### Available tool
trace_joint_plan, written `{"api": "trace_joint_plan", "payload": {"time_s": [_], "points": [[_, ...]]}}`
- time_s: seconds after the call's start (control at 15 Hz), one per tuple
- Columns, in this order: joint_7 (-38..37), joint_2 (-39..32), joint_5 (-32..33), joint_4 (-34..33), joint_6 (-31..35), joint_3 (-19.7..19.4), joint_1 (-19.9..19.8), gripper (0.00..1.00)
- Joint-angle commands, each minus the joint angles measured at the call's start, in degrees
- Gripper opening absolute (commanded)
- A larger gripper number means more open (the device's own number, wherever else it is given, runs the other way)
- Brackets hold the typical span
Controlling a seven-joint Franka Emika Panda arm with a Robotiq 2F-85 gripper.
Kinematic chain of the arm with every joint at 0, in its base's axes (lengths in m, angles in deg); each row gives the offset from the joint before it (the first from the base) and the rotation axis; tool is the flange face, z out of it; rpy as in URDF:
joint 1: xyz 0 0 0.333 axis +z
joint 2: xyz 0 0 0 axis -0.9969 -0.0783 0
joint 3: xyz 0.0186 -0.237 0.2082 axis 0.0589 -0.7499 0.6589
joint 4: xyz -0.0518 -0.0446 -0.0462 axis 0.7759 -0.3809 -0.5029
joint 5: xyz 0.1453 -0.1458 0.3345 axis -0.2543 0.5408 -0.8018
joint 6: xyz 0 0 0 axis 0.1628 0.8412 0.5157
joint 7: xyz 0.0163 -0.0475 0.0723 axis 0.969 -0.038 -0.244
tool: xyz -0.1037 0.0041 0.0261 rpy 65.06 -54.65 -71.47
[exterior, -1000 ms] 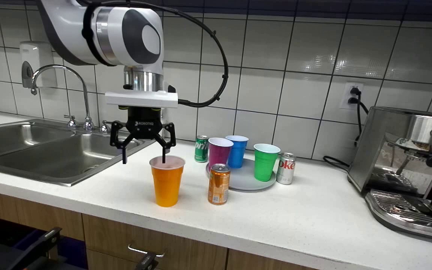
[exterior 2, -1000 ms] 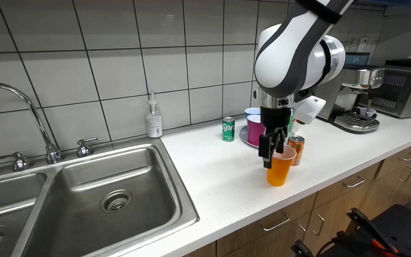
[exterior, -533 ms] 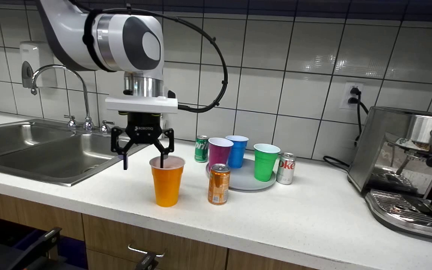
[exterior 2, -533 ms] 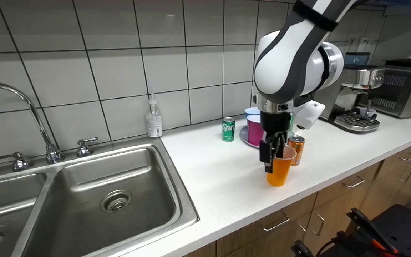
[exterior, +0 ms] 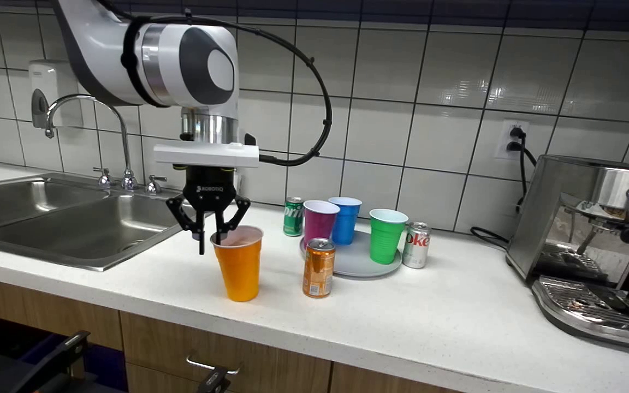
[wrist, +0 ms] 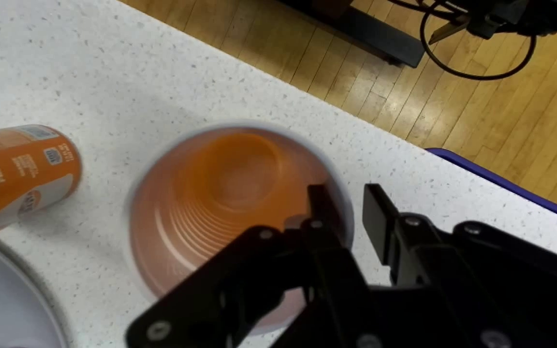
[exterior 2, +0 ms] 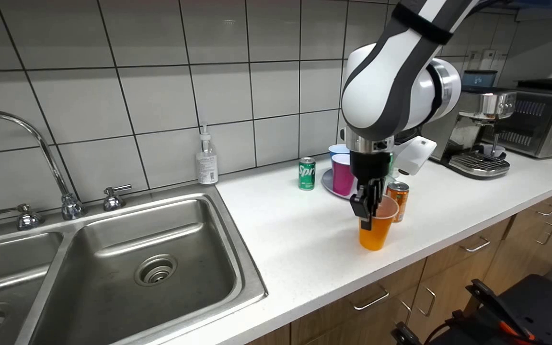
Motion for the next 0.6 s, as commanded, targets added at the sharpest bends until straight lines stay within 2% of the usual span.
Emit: {"api": "trace_joint_plan", "payload": {"time_s": [0.0,0.53], "points": [[1.15,0.62,0.29,0.65,0.93,-0.15,-0.92,0.0],[0.45,1.67,0.73,-0.14,0.65,-0.94,-1.41,0.01]]}}
